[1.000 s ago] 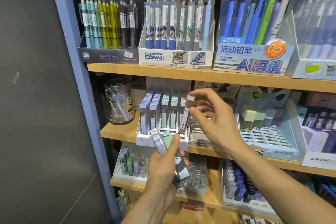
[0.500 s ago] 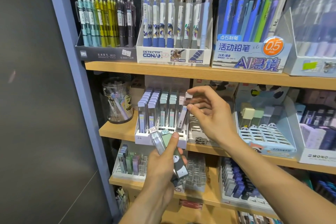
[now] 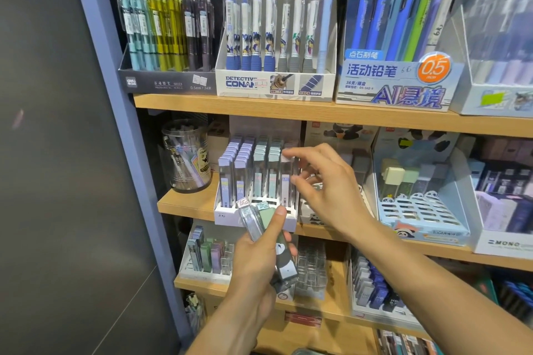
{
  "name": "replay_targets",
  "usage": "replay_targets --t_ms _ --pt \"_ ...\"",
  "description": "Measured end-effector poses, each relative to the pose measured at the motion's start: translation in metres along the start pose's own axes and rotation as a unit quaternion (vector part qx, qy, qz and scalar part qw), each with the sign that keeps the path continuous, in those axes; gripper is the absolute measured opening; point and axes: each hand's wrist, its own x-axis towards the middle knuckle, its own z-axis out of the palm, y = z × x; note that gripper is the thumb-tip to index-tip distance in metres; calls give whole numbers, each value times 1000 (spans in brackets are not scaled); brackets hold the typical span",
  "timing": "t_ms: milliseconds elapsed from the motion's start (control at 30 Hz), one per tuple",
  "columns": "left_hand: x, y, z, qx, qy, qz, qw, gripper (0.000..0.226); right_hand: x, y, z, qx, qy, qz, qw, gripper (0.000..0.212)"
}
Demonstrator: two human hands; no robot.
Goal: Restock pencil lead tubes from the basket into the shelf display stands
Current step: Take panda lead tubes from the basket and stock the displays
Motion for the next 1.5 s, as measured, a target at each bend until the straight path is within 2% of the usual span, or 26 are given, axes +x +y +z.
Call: replay_targets --t_ms 167,367,533,733,767,833,933,1000,1100,1167,1233,1300,1333,1400,1500 --pt "-3 0 1 18 4 -14 1000 55 -3 -1 -1 -27 0 -12 1000 50" --pt "-10 1 5 12 11 -8 1000 49 -7 -7 -2 -47 -11 -3 999 56" --pt "-7 -1 6 19 13 -15 1000 53 -10 -11 -2 -72 -31 13 997 58" --pt "-9 1 8 3 28 -36 999 70 -21 -13 -1 -70 -50 28 996 68" --pt "-8 0 7 -3 27 -44 999 82 -28 -17 -3 -51 -42 46 997 69" --pt "-6 -1 7 3 26 -69 997 110 -48 -30 -10 51 -23 144 988 62" --pt "-5 -8 6 21 20 -84 996 108 -74 -42 -19 261 -72 302 914 53" --pt "-8 -12 11 25 6 -100 995 125 -84 -40 -22 294 -90 331 892 55" --pt "-9 -18 15 39 2 -100 994 119 -91 -36 -25 306 -82 346 883 51" --pt "-9 -20 18 38 -5 -115 993 130 -93 -33 -29 309 -78 352 880 51" --pt "-8 -23 19 28 -19 -114 993 116 -91 -27 -35 304 -68 353 883 54" --pt "-3 -28 19 16 -31 -87 996 78 -86 -23 -44 300 -55 340 890 55" --pt "-2 -31 19 13 -34 -78 996 67 -83 -21 -49 295 -49 334 894 55" --pt "-2 -33 21 6 -37 -72 997 61 -74 -19 -57 280 -34 325 903 53" --pt "0 -33 20 2 -34 -73 997 65 -50 -10 -66 205 10 295 933 42"
